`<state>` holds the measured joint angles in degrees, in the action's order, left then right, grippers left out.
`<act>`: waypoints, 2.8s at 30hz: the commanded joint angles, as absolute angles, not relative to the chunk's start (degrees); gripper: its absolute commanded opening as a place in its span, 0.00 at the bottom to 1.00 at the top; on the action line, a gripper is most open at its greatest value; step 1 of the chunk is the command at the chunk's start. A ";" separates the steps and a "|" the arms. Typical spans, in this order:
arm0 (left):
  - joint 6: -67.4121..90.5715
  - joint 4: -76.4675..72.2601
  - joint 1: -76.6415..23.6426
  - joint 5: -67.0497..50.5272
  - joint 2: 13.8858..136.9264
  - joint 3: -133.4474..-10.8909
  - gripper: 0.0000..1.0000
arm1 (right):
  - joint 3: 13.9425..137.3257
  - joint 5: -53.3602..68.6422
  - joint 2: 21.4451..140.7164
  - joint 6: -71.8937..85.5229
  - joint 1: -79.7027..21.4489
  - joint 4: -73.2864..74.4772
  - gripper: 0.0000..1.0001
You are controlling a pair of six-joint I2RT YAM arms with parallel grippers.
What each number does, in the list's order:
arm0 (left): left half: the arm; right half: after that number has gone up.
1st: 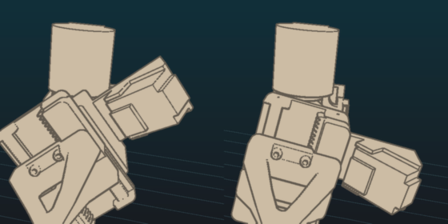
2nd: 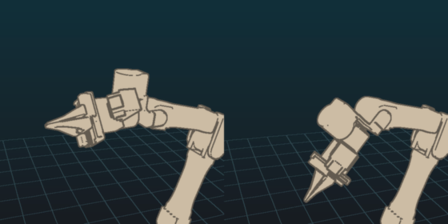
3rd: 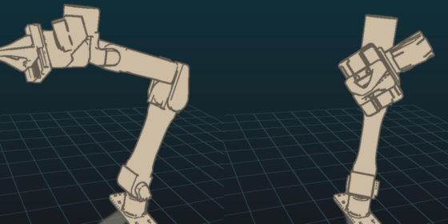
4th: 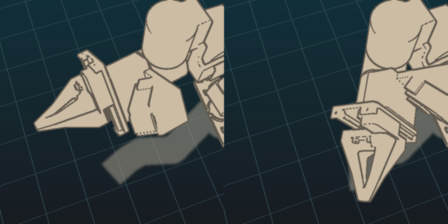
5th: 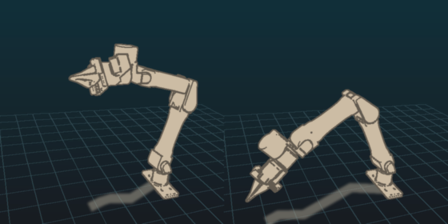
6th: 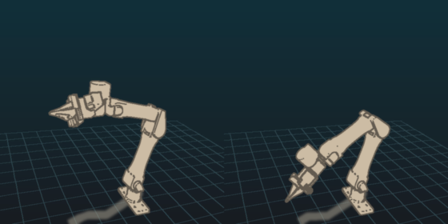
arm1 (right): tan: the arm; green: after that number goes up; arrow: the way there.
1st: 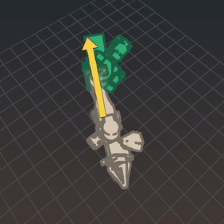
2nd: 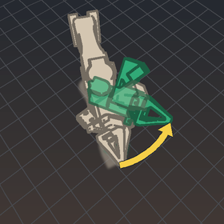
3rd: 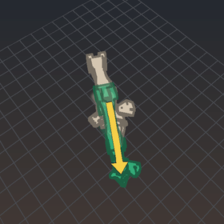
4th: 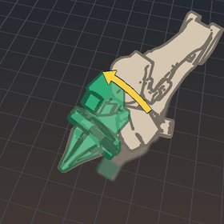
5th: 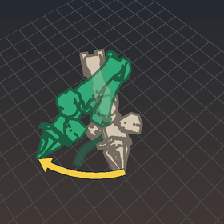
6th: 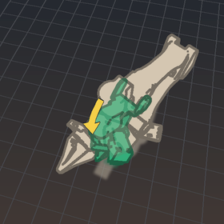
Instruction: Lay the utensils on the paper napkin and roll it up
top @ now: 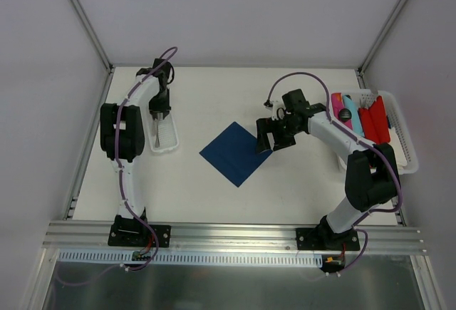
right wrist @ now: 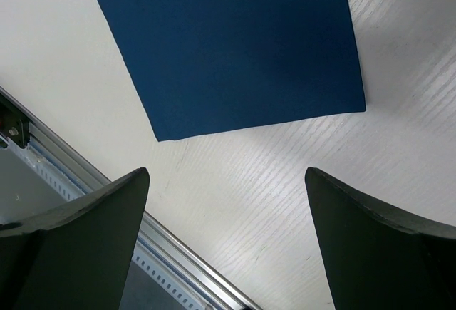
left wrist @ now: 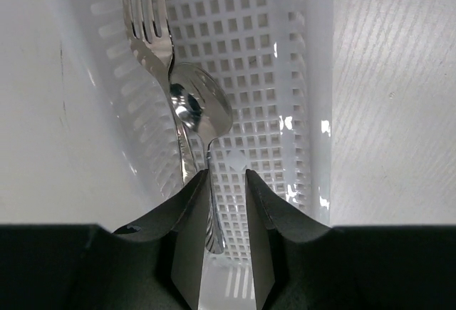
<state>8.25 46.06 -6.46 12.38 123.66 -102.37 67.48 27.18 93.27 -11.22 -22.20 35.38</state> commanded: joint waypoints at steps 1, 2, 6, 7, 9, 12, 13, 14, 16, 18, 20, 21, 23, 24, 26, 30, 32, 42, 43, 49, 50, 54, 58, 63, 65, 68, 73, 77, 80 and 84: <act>7.56 48.08 -4.84 13.10 123.75 -104.59 0.27 | 67.41 28.74 91.76 -11.87 -21.45 35.77 0.96; 7.65 48.08 -4.22 12.66 124.01 -104.50 0.27 | 67.41 28.83 91.76 -11.95 -21.45 35.86 0.96; 7.74 48.08 -3.08 11.16 124.45 -104.15 0.27 | 67.32 29.18 91.93 -11.69 -21.18 35.86 0.96; 7.73 48.16 -3.08 10.55 124.63 -104.15 0.27 | 67.41 29.27 91.93 -11.60 -21.09 35.86 0.96; 7.73 48.16 -2.90 9.50 125.33 -103.98 0.27 | 67.50 29.36 92.20 -11.51 -21.01 35.77 0.96; 8.17 48.16 -2.99 7.30 126.12 -103.54 0.26 | 67.68 29.36 92.37 -11.34 -20.83 35.86 0.96; 8.26 48.08 -2.99 6.69 126.30 -103.27 0.26 | 67.68 29.44 92.29 -11.42 -20.66 35.77 0.96; 8.52 48.08 -2.99 6.16 126.56 -102.92 0.25 | 67.68 29.44 92.37 -11.34 -20.57 35.86 0.96; 9.05 48.08 -2.99 5.28 127.09 -102.48 0.24 | 67.67 29.53 92.46 -11.25 -20.30 35.77 0.96; 9.49 48.08 -2.99 4.58 127.79 -101.95 0.23 | 67.68 29.71 92.64 -11.08 -20.13 35.86 0.96; 9.58 47.99 -2.99 4.05 128.58 -101.69 0.23 | 67.76 29.97 92.72 -10.99 -19.95 35.86 0.95; 9.67 48.08 -2.99 3.87 128.67 -101.69 0.23 | 67.68 29.97 92.72 -10.99 -19.86 35.86 0.96; 9.93 48.08 -2.99 3.08 128.67 -101.86 0.20 | 67.68 29.97 92.64 -10.90 -19.69 35.86 0.96; 10.02 47.99 -2.99 2.90 128.76 -102.04 0.16 | 67.68 29.97 92.72 -10.90 -19.69 35.86 0.95; 10.28 47.90 -2.99 2.81 128.85 -102.39 0.04 | 67.68 30.41 92.72 -10.81 -19.60 35.86 0.95; 11.16 47.99 -3.08 2.37 127.53 -102.04 0.00 | 67.24 31.99 92.46 -9.32 -19.69 34.98 0.89; 11.86 47.99 -3.16 2.11 125.96 -101.52 0.00 | 64.87 32.52 91.59 -7.83 -19.95 31.83 0.86; 14.76 48.25 -3.60 3.42 115.16 -101.43 0.00 | 57.75 22.43 93.34 -1.07 -29.96 19.09 0.78; 14.94 48.43 -3.60 3.78 115.14 -101.43 0.00 | 57.31 21.28 93.34 -1.05 -30.67 18.12 0.77; 15.90 49.48 -3.87 2.64 109.69 -101.16 0.00 | 57.39 15.83 95.79 5.44 -33.22 14.50 0.76; 16.34 49.40 -4.04 1.51 108.03 -100.64 0.00 | 57.65 15.82 96.58 7.02 -33.31 14.59 0.76; 18.54 49.40 -7.02 0.35 103.98 -99.15 0.00 | 58.89 17.05 99.93 10.71 -33.66 15.38 0.76; 22.58 49.31 -13.00 0.35 101.60 -98.70 0.00 | 58.71 19.77 100.03 11.69 -34.19 15.38 0.77; 27.93 49.04 -22.93 1.49 103.00 -99.58 0.00 | 60.98 23.55 90.63 7.75 -30.68 18.70 0.82; 29.79 49.13 -26.61 1.06 105.80 -101.24 0.00 | 62.31 25.48 85.55 5.12 -28.06 20.82 0.85; 32.60 49.13 -30.31 1.58 110.89 -104.83 0.00 | 63.72 27.68 80.52 1.43 -24.19 23.99 0.93; 34.09 49.13 -36.72 0.97 120.04 -111.87 0.00 | 67.93 29.62 75.24 -10.00 -21.01 36.35 0.99; 37.52 49.13 -38.32 0.18 126.37 -114.69 0.00 | 67.16 28.66 73.22 -14.32 -17.33 40.43 0.99; 39.55 49.13 -39.72 0.18 129.01 -115.22 0.00 | 66.27 28.56 71.64 -15.12 -13.73 40.43 0.99; 39.81 49.22 -40.61 0.18 131.74 -116.72 0.00 | 66.44 30.49 72.24 -14.50 -10.29 40.43 0.99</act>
<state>37.23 48.25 -39.88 0.40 131.33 -113.30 66.17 28.16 73.38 -12.58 -12.05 38.46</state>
